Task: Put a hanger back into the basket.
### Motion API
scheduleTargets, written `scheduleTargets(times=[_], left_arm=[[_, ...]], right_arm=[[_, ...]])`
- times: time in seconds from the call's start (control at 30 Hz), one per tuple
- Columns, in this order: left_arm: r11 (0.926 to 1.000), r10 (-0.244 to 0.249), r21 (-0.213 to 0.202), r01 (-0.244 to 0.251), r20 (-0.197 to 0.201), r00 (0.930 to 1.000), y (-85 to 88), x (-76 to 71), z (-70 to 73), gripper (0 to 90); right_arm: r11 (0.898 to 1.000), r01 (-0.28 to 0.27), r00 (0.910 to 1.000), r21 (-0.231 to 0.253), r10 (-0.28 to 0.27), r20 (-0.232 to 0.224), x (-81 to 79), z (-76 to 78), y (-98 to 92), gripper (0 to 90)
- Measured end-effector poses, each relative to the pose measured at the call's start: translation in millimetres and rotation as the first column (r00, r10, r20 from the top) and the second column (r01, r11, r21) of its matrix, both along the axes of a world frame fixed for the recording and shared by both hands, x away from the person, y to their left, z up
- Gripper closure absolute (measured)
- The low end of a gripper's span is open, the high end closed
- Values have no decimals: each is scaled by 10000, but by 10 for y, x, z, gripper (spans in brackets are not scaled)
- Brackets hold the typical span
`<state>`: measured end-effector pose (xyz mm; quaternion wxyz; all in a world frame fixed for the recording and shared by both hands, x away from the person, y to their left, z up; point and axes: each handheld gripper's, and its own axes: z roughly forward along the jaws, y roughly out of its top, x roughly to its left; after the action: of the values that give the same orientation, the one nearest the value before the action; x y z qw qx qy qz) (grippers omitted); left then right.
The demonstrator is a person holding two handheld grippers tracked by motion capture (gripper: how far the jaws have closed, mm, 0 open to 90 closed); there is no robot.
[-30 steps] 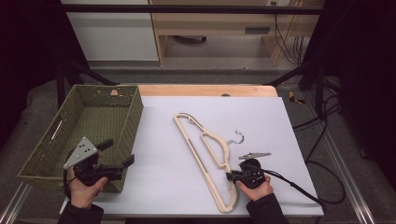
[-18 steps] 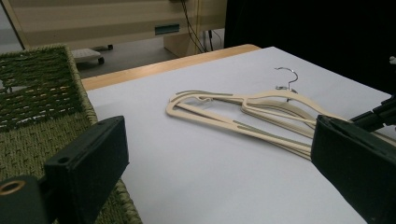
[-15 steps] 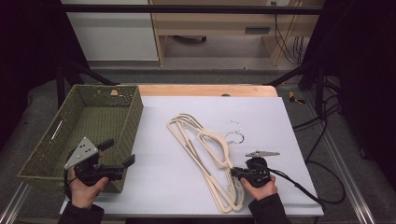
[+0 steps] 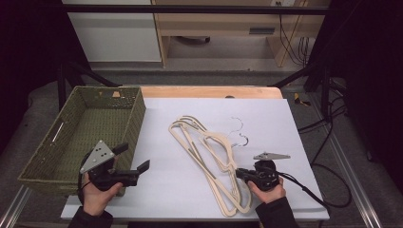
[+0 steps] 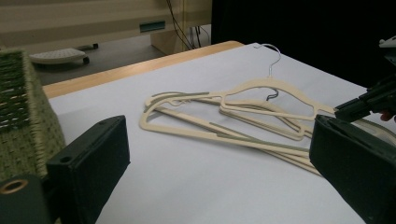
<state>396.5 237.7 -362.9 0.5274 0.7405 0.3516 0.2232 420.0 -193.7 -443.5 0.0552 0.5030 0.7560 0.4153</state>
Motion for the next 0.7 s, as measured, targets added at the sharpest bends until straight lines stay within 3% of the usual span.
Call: scheduleTargets(times=[0.17, 0.7], left_arm=[[9991, -315, 296, 320, -175, 9994, -235, 46, 17, 53], [9915, -1174, 502, 1203, -562, 9915, -984, 403, 27, 124]], right_arm=[[9993, -364, 9983, 79, 360, 464, -40, 52, -6, 830], [9929, -1011, 9929, 631, 967, 692, -138, 94, 0, 850]])
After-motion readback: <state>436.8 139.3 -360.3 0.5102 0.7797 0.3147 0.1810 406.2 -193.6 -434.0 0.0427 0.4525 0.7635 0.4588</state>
